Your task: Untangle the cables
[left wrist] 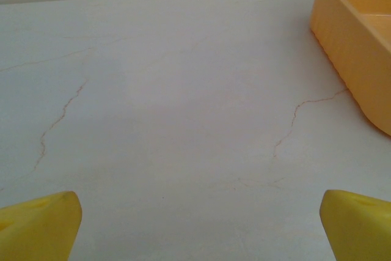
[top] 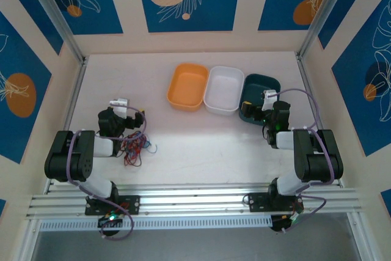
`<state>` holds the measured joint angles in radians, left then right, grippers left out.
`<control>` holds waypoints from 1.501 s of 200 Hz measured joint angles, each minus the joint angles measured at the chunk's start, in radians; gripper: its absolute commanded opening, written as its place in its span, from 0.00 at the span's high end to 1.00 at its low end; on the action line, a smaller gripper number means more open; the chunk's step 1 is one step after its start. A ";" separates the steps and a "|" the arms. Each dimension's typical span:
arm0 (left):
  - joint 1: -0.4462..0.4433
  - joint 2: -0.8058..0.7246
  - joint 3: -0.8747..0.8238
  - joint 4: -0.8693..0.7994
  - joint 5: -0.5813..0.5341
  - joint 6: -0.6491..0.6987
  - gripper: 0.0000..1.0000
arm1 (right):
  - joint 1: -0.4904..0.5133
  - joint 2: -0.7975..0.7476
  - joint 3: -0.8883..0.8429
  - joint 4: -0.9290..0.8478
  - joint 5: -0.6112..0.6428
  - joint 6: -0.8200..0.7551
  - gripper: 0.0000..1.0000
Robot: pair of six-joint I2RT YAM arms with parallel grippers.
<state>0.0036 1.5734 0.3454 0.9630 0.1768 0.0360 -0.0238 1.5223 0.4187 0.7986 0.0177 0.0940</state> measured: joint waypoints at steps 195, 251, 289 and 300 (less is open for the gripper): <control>0.000 -0.001 0.000 0.000 -0.002 -0.002 0.00 | -0.012 -0.006 -0.001 -0.002 0.000 0.014 0.01; 0.000 -0.152 0.000 -0.080 -0.056 -0.012 0.00 | -0.018 -0.112 -0.006 -0.079 0.032 0.042 0.01; 0.000 -0.376 0.007 -0.252 -0.135 -0.075 0.00 | -0.018 -0.256 -0.006 -0.187 0.120 0.057 0.01; 0.000 -0.439 0.018 -0.329 -0.172 -0.118 0.00 | -0.017 -0.300 -0.006 -0.223 0.146 0.067 0.01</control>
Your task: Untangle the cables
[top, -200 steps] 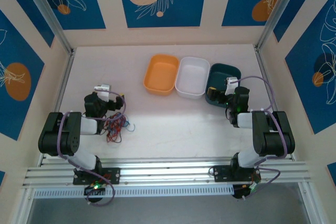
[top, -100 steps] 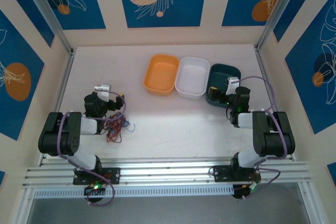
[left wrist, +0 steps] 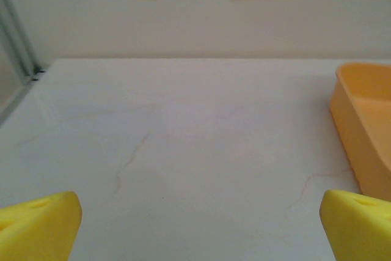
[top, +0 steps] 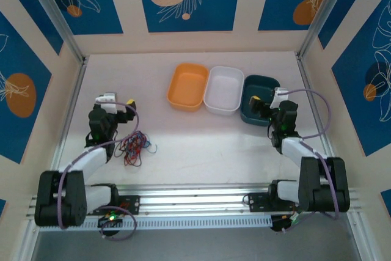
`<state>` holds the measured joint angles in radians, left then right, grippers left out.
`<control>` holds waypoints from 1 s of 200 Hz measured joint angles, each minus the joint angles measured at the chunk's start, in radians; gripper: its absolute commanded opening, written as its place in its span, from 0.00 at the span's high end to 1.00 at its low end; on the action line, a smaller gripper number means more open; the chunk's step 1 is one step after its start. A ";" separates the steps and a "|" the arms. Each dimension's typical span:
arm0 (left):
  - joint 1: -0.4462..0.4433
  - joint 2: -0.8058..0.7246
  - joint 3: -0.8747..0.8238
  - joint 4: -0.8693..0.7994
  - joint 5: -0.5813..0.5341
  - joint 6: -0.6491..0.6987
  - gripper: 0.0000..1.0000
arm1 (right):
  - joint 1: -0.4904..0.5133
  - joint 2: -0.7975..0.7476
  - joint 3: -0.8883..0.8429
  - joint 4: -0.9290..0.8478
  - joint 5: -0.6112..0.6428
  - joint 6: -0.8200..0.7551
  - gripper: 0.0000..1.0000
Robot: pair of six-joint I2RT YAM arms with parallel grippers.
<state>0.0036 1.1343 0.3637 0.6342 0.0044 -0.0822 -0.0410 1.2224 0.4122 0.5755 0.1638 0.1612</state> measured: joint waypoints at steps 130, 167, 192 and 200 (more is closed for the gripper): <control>0.000 -0.385 0.185 -1.095 -0.185 -0.548 0.00 | 0.134 -0.215 0.251 -0.753 0.237 0.245 0.01; -0.018 -0.417 0.092 -1.128 -0.027 -0.679 0.00 | 0.251 -0.205 0.348 -0.954 0.302 0.293 0.01; -0.059 -0.415 0.017 -1.103 0.055 -0.747 0.09 | 0.315 -0.173 0.407 -1.038 0.328 0.323 0.01; -0.074 -0.407 0.002 -1.083 0.077 -0.762 0.19 | 0.332 -0.158 0.426 -1.056 0.331 0.332 0.01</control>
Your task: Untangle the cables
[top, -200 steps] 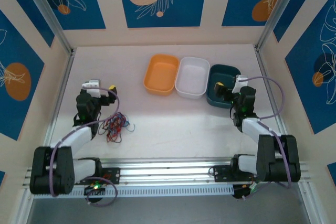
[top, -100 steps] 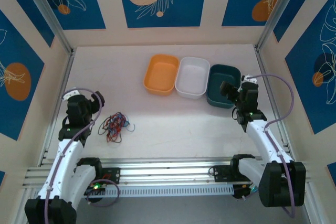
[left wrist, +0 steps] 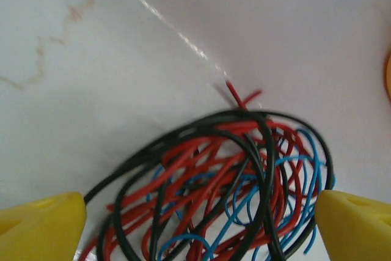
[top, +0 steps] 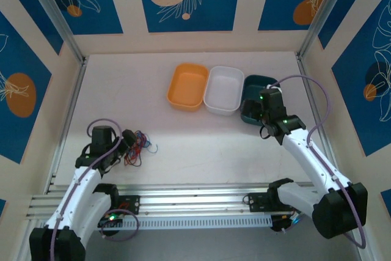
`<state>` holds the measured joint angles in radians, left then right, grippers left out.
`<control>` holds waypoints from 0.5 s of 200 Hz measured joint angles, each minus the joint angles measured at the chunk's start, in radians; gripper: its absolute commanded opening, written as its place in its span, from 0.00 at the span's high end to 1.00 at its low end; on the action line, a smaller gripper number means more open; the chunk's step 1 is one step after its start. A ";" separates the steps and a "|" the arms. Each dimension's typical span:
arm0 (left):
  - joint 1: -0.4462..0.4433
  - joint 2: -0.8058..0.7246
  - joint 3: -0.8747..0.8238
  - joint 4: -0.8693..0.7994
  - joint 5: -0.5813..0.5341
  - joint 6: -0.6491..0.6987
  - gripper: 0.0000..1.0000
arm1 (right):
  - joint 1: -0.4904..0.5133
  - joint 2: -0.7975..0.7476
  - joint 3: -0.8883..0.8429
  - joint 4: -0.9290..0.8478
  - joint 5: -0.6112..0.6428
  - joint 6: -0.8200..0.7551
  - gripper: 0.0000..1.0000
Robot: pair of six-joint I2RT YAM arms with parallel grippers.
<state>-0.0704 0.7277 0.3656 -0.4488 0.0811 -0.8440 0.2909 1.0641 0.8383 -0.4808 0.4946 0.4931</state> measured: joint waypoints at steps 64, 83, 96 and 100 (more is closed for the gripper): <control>-0.160 0.171 -0.051 0.300 0.106 -0.005 0.59 | 0.124 0.132 0.137 -0.064 -0.039 0.054 0.06; -0.233 0.256 -0.021 0.352 0.106 0.028 0.67 | 0.171 0.153 0.151 -0.067 -0.062 0.069 0.10; -0.285 0.326 0.007 0.399 0.110 0.047 0.72 | 0.196 0.166 0.154 -0.068 -0.081 0.084 0.14; -0.300 0.347 0.014 0.416 0.111 0.048 0.74 | 0.203 0.171 0.154 -0.070 -0.087 0.087 0.15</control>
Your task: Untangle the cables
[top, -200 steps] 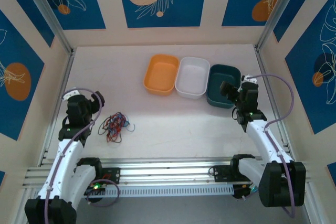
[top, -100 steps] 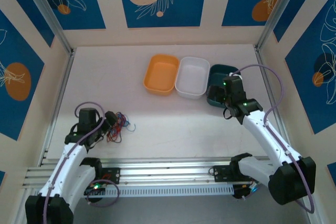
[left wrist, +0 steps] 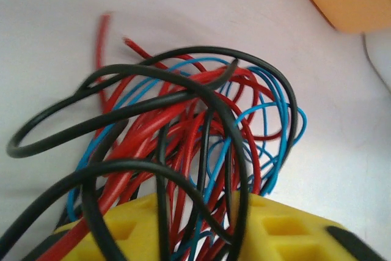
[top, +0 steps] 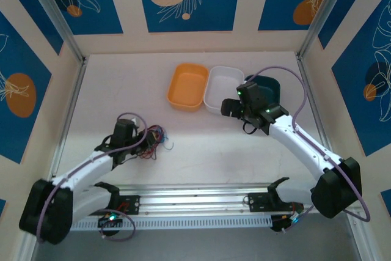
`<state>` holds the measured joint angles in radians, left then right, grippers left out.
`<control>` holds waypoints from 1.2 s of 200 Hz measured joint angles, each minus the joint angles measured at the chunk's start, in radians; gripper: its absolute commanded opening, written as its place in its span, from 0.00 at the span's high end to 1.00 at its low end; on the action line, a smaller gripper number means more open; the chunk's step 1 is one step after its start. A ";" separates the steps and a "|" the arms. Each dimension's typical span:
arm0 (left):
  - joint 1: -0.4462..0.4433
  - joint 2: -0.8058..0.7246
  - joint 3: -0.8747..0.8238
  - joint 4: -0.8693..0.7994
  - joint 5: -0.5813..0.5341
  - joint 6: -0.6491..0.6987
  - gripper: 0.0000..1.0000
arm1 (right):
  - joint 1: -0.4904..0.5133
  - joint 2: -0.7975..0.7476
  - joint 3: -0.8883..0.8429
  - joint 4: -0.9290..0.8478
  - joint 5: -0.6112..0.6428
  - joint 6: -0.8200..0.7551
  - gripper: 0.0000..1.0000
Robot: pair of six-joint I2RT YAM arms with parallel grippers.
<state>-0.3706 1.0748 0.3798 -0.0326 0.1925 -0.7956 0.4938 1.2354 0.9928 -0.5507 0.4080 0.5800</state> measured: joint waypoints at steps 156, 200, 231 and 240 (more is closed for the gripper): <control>-0.372 0.487 0.334 0.298 0.055 0.107 0.55 | 0.041 -0.054 -0.068 -0.071 -0.197 0.143 0.47; -0.372 0.310 0.335 0.147 -0.084 0.135 0.48 | 0.053 0.023 -0.068 -0.058 -0.264 0.154 0.57; -0.364 0.227 0.362 -0.002 -0.216 0.144 0.45 | 0.066 0.098 -0.042 -0.061 -0.278 0.155 0.61; -0.358 0.221 0.365 -0.037 -0.245 0.144 0.45 | 0.068 0.121 -0.027 -0.060 -0.282 0.154 0.61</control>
<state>-0.7288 1.2957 0.7452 -0.0700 -0.0525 -0.6518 0.5613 1.3567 0.9661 -0.6106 0.1265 0.7345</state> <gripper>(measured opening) 0.548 0.391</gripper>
